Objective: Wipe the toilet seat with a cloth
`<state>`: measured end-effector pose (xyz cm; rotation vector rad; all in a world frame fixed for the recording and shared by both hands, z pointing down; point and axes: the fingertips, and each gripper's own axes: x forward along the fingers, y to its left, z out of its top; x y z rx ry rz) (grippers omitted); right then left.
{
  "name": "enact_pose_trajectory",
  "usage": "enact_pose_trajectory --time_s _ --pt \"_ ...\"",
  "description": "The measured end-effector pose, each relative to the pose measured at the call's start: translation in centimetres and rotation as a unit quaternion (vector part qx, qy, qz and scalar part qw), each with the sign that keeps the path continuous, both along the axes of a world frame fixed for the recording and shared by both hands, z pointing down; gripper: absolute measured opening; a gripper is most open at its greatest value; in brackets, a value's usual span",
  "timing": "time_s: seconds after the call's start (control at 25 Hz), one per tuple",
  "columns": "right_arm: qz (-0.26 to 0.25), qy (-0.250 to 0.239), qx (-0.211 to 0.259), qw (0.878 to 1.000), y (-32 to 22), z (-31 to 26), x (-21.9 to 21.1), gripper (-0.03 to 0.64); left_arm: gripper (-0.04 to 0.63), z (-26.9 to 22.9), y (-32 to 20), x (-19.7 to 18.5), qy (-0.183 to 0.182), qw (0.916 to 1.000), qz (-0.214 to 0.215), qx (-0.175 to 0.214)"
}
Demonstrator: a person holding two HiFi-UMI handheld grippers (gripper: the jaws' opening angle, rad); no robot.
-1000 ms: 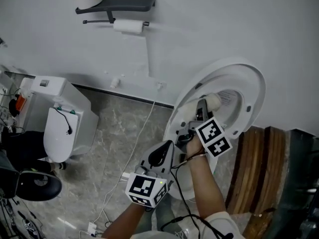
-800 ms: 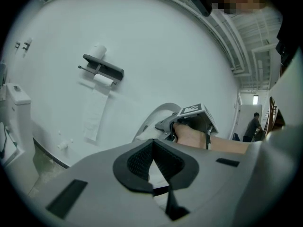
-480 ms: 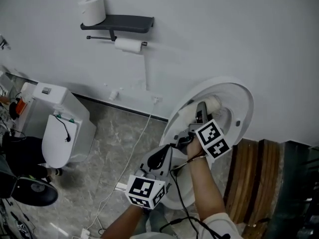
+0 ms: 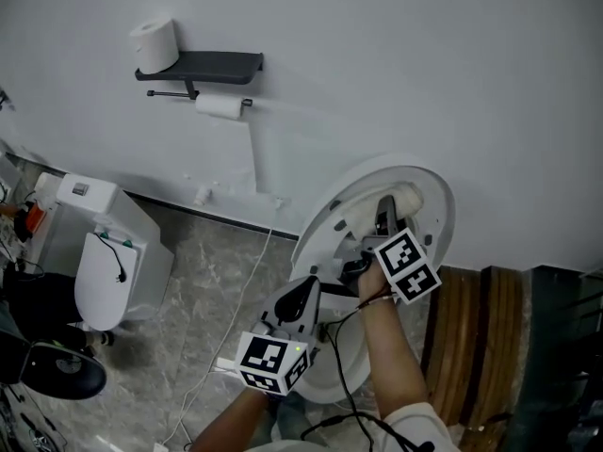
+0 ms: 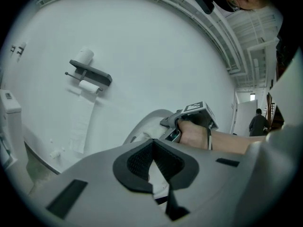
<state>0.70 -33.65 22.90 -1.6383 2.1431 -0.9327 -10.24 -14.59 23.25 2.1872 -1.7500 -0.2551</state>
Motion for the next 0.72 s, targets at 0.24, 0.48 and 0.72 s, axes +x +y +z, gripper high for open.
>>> enact_pose_trajectory --time_s 0.24,0.48,0.72 --pt "0.027 -0.004 0.007 1.000 -0.9 -0.2 4.8 0.100 0.009 0.1 -1.2 2.1 -0.004 0.9999 0.011 -0.002" --pt "0.059 -0.005 -0.004 0.998 -1.3 1.4 9.2 0.101 0.009 1.2 -2.1 4.2 -0.007 0.9996 0.026 -0.011" --pt "0.057 0.000 -0.004 0.998 -1.6 1.9 9.7 0.101 0.009 1.4 -2.9 5.9 -0.012 0.9989 0.042 -0.013"
